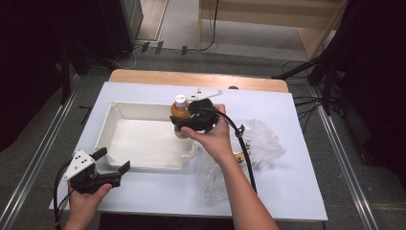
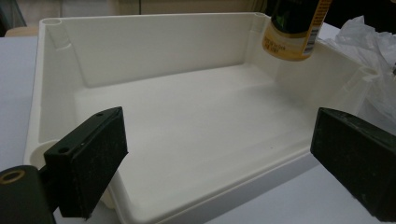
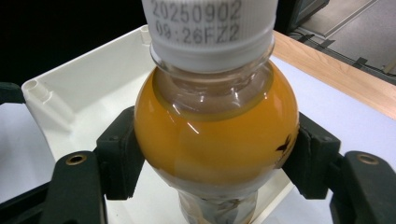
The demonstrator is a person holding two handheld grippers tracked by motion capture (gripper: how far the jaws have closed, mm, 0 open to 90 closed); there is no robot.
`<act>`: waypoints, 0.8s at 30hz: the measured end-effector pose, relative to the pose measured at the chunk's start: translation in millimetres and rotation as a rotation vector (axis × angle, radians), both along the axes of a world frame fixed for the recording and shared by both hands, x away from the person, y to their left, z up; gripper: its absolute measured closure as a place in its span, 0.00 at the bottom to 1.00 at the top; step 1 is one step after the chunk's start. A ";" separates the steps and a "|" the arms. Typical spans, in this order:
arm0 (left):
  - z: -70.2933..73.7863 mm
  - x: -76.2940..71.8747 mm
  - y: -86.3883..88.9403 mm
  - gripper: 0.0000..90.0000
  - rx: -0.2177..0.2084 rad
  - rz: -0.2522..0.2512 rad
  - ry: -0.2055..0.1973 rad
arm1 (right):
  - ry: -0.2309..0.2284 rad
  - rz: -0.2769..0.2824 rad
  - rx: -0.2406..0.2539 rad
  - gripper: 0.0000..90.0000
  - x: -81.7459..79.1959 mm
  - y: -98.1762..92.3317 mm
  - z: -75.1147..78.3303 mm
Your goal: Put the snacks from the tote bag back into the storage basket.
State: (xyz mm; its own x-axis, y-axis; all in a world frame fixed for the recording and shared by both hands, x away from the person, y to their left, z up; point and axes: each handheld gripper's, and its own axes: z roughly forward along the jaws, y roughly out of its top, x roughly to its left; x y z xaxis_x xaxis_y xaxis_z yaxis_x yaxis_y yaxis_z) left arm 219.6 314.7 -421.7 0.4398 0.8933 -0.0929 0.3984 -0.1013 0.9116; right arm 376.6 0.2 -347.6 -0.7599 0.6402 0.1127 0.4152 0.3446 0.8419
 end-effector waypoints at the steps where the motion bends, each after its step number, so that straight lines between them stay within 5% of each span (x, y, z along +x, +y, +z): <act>1: 0.0 0.0 0.0 0.05 0.000 -0.001 0.000 | -0.001 0.002 -0.002 0.35 0.0 0.1 -0.9; 24: -0.3 0.1 0.8 0.05 0.000 0.000 0.000 | 0.017 -0.013 -0.008 0.35 4.3 -0.4 -21.6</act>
State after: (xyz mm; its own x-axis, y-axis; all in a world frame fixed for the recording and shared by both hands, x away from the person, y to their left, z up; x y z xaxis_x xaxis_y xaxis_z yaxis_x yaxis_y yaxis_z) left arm 219.7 315.5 -422.0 0.4396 0.8934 -0.0927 0.3980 -0.1013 0.9118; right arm 380.9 -0.2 -369.2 -0.7499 0.6506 0.1202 0.4335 0.3458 0.8322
